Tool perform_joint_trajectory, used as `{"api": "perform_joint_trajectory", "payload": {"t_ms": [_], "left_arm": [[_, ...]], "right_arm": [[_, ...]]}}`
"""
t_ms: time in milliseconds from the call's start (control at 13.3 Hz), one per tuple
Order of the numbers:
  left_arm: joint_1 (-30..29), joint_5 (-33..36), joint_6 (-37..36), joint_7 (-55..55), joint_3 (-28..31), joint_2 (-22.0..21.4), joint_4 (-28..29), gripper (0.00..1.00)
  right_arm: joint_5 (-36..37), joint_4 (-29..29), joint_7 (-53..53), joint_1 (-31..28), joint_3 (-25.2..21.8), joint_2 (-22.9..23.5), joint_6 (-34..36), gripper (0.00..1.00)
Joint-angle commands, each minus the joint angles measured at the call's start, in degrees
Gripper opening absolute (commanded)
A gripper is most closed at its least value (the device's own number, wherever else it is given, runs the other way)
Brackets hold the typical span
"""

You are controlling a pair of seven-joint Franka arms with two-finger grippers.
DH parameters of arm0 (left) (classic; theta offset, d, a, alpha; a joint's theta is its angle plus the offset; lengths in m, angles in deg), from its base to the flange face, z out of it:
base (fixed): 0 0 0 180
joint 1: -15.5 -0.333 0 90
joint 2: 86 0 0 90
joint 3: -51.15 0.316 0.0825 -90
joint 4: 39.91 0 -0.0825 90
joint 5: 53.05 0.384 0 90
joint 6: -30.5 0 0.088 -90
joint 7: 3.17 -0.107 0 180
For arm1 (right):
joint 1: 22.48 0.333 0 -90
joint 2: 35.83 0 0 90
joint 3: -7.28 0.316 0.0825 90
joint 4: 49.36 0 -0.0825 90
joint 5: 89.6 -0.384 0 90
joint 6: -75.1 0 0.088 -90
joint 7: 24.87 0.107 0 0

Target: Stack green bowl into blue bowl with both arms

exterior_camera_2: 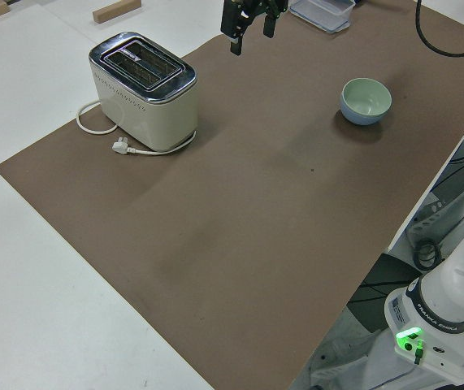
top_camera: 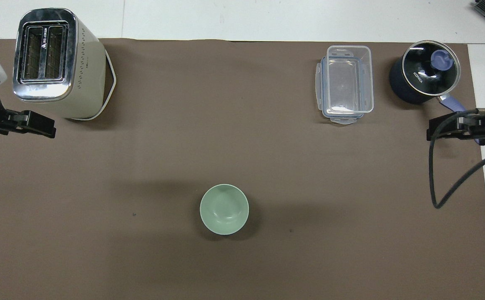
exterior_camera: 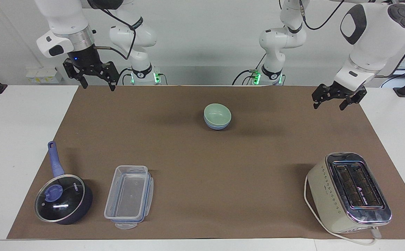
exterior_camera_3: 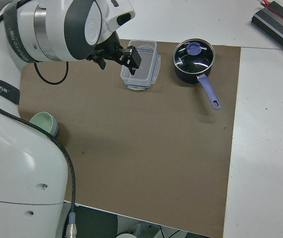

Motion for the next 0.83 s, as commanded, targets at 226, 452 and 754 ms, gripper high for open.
{"api": "perform_joint_trajectory", "payload": {"t_ms": [226,452,754], "left_arm": [[-0.7,0.4,-0.1,0.0,-0.5,0.6,-1.1,1.00],[-0.7,0.4,-0.1,0.0,-0.5,0.6,-1.0,1.00],[-0.7,0.4,-0.1,0.1,-0.5,0.6,-1.0,1.00]], "right_arm": [[0.0,-2.5,0.3,-0.4,0.4,-2.0,0.2,1.00],[0.0,-2.4,1.8,-0.4,0.4,-1.9,-0.4,1.00],[0.0,-2.4,1.7,-0.4,0.4,-1.9,-0.3,1.00]]}}
